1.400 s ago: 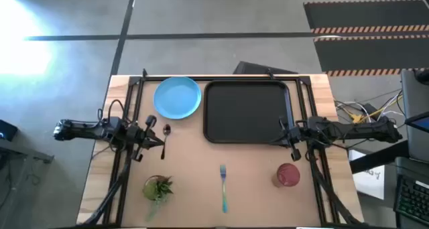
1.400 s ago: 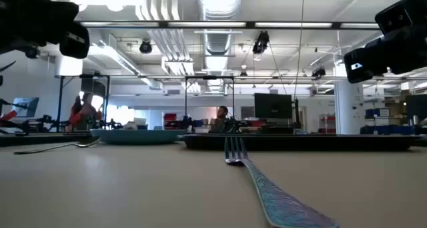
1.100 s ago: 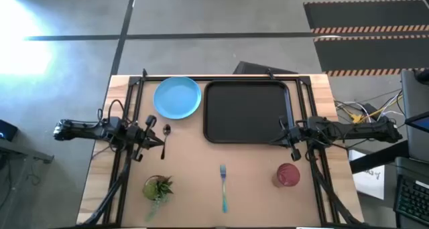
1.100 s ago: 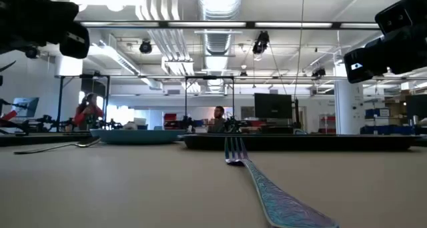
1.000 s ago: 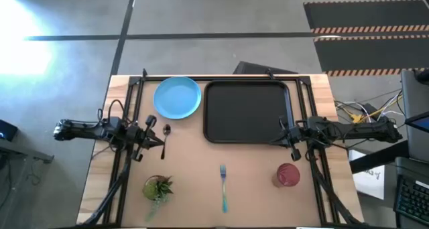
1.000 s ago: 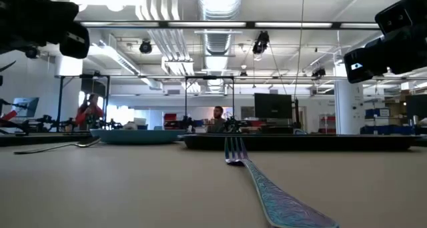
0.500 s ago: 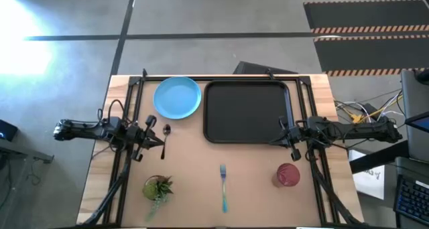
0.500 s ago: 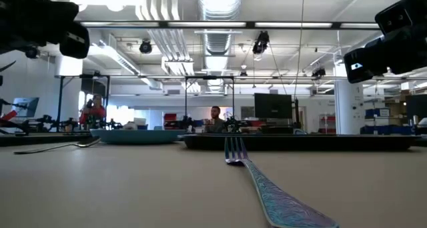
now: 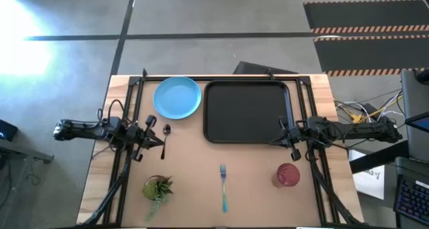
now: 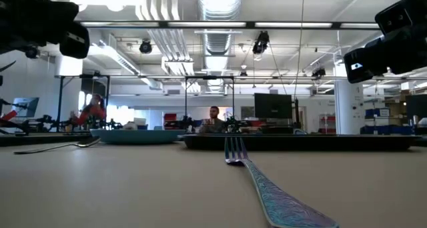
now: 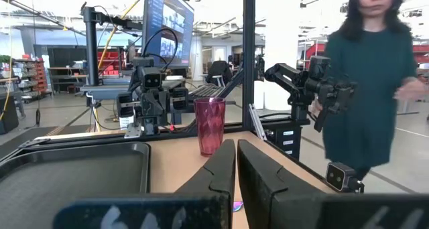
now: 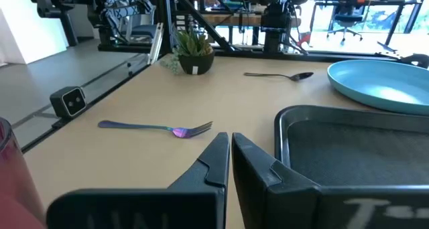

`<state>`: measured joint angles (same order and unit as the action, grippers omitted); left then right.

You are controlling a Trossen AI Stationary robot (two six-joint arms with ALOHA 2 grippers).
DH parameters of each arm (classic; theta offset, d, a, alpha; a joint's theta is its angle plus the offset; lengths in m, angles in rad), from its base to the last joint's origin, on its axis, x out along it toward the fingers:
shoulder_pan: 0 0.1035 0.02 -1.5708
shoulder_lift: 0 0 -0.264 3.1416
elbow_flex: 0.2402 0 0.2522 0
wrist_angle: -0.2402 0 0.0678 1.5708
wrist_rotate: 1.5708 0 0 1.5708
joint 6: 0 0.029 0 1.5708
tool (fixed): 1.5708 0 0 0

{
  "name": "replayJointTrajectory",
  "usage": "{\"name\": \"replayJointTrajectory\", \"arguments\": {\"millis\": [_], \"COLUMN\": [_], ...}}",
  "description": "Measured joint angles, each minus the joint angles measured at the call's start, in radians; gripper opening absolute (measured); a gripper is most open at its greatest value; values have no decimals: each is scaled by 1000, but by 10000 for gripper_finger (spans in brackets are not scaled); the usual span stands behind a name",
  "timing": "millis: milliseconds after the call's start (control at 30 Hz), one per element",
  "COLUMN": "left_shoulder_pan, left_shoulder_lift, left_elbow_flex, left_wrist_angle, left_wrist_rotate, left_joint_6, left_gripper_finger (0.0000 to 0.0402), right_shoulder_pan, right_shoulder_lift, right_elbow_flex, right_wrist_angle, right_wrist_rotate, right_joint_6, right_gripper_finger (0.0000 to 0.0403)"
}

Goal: Pick and place plate/cup/fork/spoon on tray

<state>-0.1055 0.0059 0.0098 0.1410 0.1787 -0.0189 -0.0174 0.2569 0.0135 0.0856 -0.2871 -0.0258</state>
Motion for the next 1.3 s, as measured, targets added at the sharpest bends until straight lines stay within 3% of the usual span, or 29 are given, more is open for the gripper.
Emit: {"name": "replayJointTrajectory", "arguments": {"millis": [233, 367, 500, 700, 933, 1133, 1300], "left_shoulder_pan": [0, 0, 0, 0, 0, 0, 0], "left_shoulder_lift": [0, 0, 0, 0, 0, 0, 0], "left_elbow_flex": [0, 0, 0, 0, 0, 0, 0], "left_wrist_angle": [0, 0, 0, 0, 0, 0, 15], "left_wrist_rotate": [0, 0, 0, 0, 0, 0, 0], "left_joint_6": [0, 0, 0, 0, 0, 0, -1], "left_gripper_finger": [0, 0, 0, 0, 0, 0, 0], "right_shoulder_pan": [0, 0, 0, -2, -2, -1, 0], "right_shoulder_lift": [0, 0, 0, -1, 86, 254, 376], "right_elbow_flex": [0, 0, 0, 23, 337, 619, 772], "right_wrist_angle": [1, 53, 229, 552, 319, 201, 50], "right_wrist_rotate": [0, 0, -6, 59, 231, 176, 157], "right_joint_6": [13, 241, 478, 547, 334, 226, 223], "right_gripper_finger": [9, 9, 9, 9, 9, 9, 9]}}
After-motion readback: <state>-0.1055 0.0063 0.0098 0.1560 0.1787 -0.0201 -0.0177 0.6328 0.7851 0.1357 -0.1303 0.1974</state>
